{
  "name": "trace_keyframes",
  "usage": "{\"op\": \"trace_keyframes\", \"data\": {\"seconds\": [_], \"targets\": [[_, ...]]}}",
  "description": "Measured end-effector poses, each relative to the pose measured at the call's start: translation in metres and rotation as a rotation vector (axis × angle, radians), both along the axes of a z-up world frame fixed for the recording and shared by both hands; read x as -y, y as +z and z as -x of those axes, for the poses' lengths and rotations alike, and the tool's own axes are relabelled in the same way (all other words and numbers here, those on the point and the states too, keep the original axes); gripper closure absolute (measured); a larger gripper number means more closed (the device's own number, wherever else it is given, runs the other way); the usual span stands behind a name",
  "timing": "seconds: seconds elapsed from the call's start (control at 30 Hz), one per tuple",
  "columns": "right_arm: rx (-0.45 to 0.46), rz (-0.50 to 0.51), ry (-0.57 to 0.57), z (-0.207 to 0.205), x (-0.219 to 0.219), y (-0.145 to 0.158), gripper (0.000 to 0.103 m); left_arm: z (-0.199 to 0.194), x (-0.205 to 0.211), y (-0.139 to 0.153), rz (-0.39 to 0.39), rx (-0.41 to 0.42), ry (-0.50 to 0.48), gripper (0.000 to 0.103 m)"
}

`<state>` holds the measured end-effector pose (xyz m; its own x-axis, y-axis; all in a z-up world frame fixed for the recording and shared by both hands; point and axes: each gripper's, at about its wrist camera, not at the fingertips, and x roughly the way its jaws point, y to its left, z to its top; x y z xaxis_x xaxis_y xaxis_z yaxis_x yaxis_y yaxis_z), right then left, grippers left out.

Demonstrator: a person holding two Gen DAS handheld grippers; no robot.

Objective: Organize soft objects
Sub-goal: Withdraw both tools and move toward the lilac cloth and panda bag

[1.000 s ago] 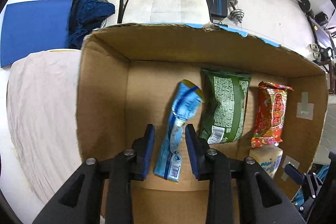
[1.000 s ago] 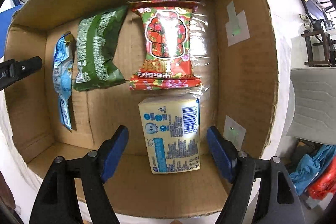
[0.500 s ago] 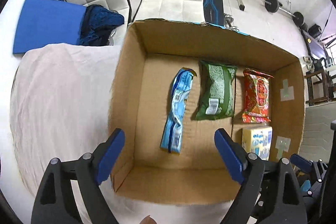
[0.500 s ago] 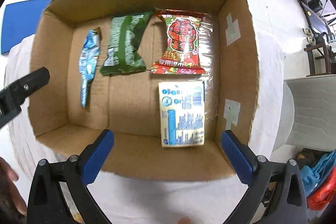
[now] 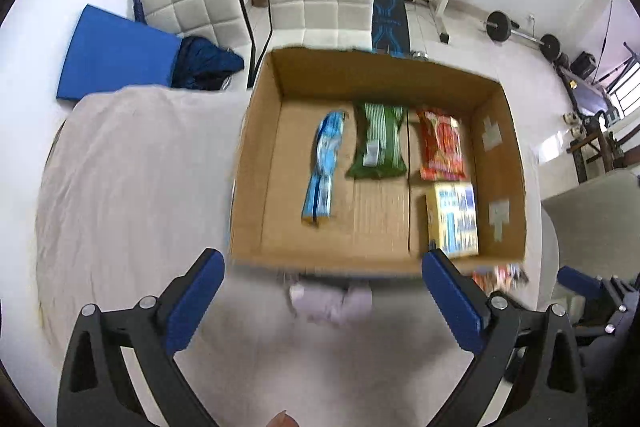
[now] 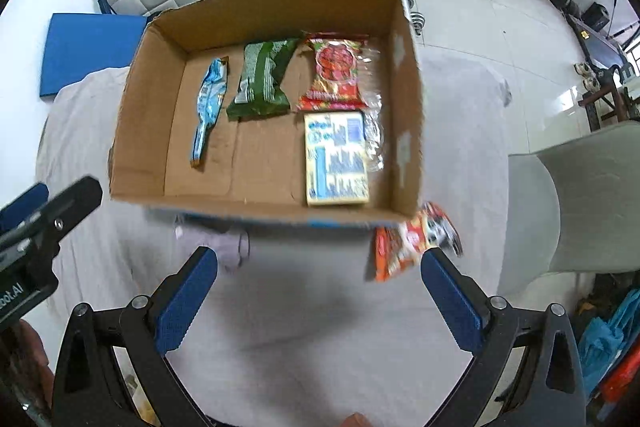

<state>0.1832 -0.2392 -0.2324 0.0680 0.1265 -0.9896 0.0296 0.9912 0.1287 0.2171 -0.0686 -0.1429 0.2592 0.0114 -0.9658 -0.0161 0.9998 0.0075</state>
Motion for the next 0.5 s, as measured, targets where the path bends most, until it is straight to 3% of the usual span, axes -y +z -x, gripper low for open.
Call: {"op": "trace_keyframes", "data": {"seconds": [0.2,0.5], "targets": [[-0.048,-0.009,-0.055,0.041,0.036,-0.012,0.0,0.038,0.008,-0.011,-0.021,-0.064,-0.022,0.002],[-0.13,0.005,-0.146,0.045,0.074,-0.063,0.0,0.054,0.013,-0.068,-0.038,-0.189,-0.018,0.002]]}}
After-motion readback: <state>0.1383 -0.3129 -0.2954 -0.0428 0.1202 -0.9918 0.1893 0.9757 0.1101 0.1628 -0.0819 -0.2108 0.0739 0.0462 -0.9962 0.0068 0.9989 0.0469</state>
